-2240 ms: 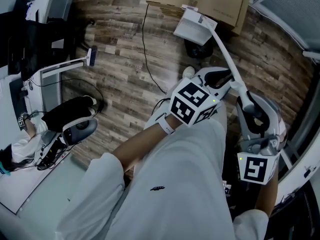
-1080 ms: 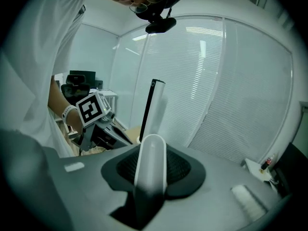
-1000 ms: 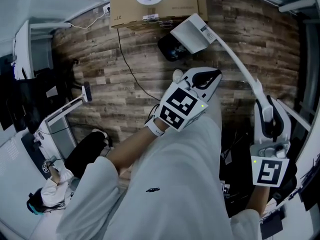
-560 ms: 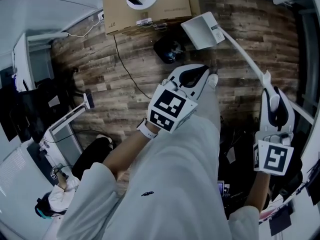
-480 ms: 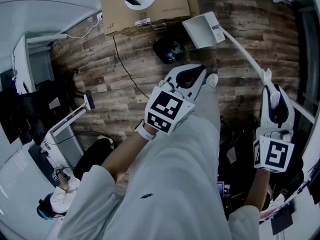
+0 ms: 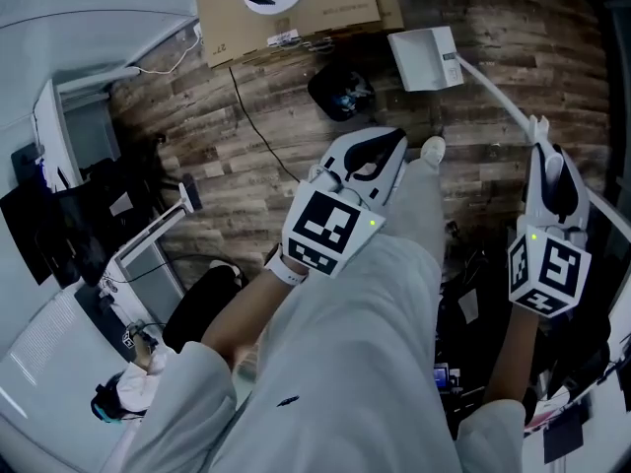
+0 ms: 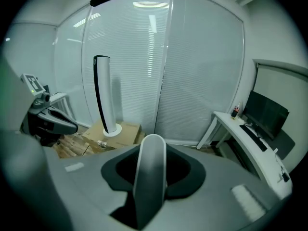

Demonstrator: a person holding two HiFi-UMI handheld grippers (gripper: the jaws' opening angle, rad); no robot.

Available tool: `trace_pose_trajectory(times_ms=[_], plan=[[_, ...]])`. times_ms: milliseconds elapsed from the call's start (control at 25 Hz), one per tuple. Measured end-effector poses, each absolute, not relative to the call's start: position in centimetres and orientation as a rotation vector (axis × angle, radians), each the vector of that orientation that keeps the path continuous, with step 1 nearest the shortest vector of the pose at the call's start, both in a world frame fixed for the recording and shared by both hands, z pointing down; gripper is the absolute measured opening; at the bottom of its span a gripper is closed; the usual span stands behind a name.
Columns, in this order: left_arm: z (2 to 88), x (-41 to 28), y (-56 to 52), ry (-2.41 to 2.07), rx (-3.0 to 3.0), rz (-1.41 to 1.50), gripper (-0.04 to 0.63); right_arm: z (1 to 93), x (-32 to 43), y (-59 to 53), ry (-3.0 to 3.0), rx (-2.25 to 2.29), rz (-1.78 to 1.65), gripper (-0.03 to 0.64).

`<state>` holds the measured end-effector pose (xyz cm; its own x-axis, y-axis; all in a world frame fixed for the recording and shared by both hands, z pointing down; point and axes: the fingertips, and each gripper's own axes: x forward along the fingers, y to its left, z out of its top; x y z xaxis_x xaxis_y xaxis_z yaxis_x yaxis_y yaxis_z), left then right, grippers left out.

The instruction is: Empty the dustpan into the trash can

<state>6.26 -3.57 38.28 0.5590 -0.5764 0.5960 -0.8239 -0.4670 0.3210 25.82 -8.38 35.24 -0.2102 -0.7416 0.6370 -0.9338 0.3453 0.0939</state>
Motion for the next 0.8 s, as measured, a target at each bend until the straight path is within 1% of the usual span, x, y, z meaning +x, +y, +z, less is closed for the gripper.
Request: trace_pose_trajectory(times_ms=[800], plan=[[42.3, 5.0, -6.6, -1.195, 2.140, 0.559, 0.006, 51.4, 26.9, -13.8, -1.806, 1.520, 0.672, 0.123]])
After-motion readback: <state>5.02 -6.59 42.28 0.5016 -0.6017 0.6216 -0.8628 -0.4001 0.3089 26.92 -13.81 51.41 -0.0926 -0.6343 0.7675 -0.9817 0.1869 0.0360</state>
